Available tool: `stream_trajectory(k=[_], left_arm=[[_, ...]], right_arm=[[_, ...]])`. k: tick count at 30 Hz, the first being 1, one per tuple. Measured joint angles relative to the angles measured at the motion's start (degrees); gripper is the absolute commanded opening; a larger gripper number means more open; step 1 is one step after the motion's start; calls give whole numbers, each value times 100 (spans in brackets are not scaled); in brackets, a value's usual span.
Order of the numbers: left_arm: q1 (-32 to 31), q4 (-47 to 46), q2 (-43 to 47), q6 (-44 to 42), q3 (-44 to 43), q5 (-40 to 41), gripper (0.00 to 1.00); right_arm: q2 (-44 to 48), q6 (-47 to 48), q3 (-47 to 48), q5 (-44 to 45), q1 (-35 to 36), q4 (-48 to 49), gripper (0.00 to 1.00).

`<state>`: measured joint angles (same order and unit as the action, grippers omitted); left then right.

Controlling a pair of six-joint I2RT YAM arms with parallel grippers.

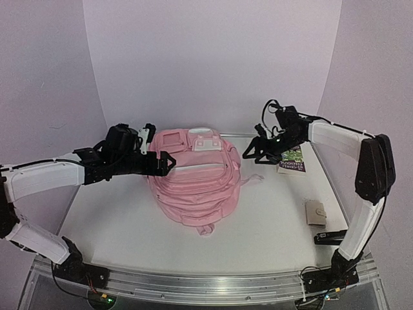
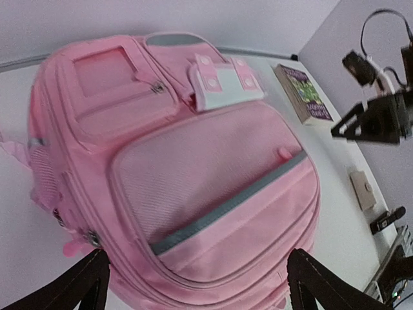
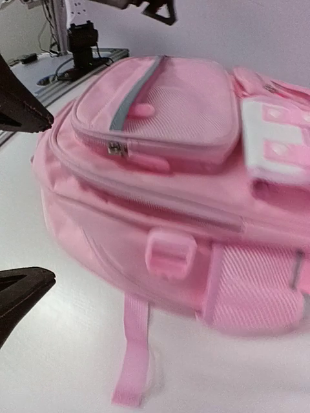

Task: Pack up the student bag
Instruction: Pick up the book from the center of the board.

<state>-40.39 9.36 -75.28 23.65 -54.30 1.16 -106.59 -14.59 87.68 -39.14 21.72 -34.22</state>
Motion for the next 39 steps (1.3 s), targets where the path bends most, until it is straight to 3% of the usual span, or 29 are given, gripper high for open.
stream_trajectory(k=[7, 13, 31, 36, 39], left_arm=[[-376, 301, -746, 301, 0, 50, 100], [-421, 407, -903, 351, -45, 143, 100], [-469, 421, -772, 523, -234, 305, 100], [-471, 416, -587, 549, -233, 387, 100], [-473, 417, -534, 596, -226, 413, 100]], right_arm=[[20, 577, 320, 976, -1370, -356, 71], [-761, 1037, 1030, 2291, -2099, -471, 68], [-2458, 1575, 2362, 4349, -798, -640, 68], [-2925, 1680, 2500, 4880, -744, -650, 64], [-3022, 1726, 2549, 5146, -741, -656, 55]])
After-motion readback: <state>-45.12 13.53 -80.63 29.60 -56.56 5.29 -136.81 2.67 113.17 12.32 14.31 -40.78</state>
